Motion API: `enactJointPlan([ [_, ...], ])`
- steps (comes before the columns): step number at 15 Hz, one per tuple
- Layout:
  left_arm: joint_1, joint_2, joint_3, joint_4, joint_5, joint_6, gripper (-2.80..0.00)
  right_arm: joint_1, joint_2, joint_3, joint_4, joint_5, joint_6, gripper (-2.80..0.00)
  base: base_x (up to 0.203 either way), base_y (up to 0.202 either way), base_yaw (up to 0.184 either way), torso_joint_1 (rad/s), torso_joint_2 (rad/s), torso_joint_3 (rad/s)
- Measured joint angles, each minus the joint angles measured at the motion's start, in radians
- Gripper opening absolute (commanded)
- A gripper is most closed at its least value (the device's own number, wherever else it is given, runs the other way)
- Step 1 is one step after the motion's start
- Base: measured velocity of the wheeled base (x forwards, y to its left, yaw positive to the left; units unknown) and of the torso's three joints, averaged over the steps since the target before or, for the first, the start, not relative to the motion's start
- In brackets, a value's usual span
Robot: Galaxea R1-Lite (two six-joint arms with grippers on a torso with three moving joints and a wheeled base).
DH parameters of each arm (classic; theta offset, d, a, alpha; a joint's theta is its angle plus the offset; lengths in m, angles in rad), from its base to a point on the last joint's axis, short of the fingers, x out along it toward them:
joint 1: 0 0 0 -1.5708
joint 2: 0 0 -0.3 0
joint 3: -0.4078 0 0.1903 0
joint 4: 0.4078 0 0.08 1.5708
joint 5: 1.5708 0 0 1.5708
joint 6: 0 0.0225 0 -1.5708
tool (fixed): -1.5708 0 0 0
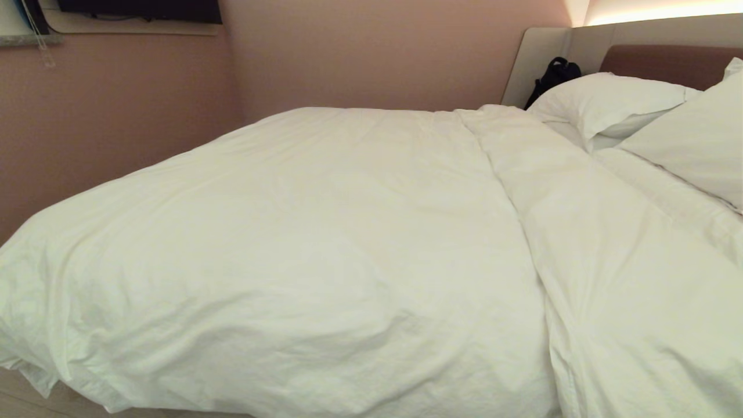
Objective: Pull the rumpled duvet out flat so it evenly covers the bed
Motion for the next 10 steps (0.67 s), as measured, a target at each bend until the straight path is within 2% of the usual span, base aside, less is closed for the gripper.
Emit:
enactJointPlan([
  [3, 0.0, 0.0, 0.0, 0.0, 0.0, 0.0, -2.8, -0.001, -0.004, -0.005, 0.003, -0.004, -0.004, -2.8, 0.0, 0.0, 0.0, 0.0, 0.0, 0.0],
  [6, 0.0, 0.0, 0.0, 0.0, 0.0, 0.0, -2.8, -0.015, -0.005, -0.007, 0.02, -0.045, -0.024, -2.8, 0.0, 0.0, 0.0, 0.0, 0.0, 0.0],
  [10, 0.0, 0.0, 0.0, 0.0, 0.0, 0.0, -2.8, -0.149, -0.002, -0.02, 0.069, -0.083, -0.047, -2.8, 0.0, 0.0, 0.0, 0.0, 0.0, 0.0],
])
